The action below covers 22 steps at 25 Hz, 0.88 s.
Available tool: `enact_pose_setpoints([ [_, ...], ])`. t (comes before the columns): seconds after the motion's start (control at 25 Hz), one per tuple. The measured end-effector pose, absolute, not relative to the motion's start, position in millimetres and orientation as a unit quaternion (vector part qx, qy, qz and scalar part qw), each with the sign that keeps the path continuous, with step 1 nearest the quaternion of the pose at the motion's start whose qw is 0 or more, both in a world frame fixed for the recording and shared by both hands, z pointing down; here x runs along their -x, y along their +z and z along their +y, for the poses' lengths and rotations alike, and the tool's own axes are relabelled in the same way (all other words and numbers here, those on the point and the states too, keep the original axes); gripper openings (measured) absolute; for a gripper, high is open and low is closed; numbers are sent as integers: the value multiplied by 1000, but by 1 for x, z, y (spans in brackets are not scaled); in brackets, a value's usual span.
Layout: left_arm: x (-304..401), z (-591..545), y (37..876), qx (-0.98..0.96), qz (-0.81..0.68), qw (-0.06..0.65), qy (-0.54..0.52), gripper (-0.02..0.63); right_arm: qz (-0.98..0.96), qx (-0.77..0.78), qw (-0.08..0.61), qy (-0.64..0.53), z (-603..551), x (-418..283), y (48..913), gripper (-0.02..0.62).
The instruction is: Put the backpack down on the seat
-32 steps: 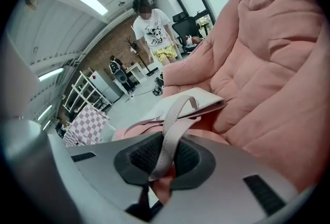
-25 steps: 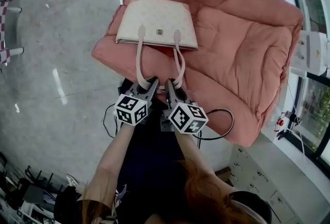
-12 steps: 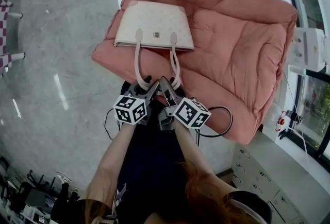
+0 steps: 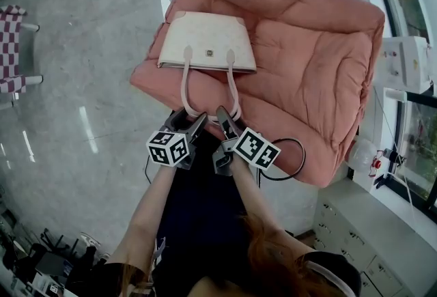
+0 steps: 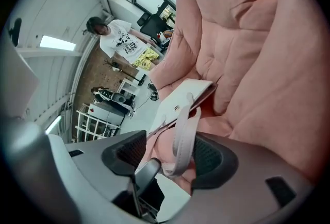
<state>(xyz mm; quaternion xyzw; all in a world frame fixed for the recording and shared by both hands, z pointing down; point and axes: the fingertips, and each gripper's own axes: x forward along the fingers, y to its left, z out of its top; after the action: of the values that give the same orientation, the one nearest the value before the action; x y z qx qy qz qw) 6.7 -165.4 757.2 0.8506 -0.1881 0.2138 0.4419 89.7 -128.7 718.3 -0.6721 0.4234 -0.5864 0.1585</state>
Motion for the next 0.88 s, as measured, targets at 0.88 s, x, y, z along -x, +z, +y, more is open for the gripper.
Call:
enact_pose_setpoints([
  [0.88, 14, -154, 657, -870, -197, 421, 167, 275, 429, 652, 181, -598, -70, -71, 647, 262],
])
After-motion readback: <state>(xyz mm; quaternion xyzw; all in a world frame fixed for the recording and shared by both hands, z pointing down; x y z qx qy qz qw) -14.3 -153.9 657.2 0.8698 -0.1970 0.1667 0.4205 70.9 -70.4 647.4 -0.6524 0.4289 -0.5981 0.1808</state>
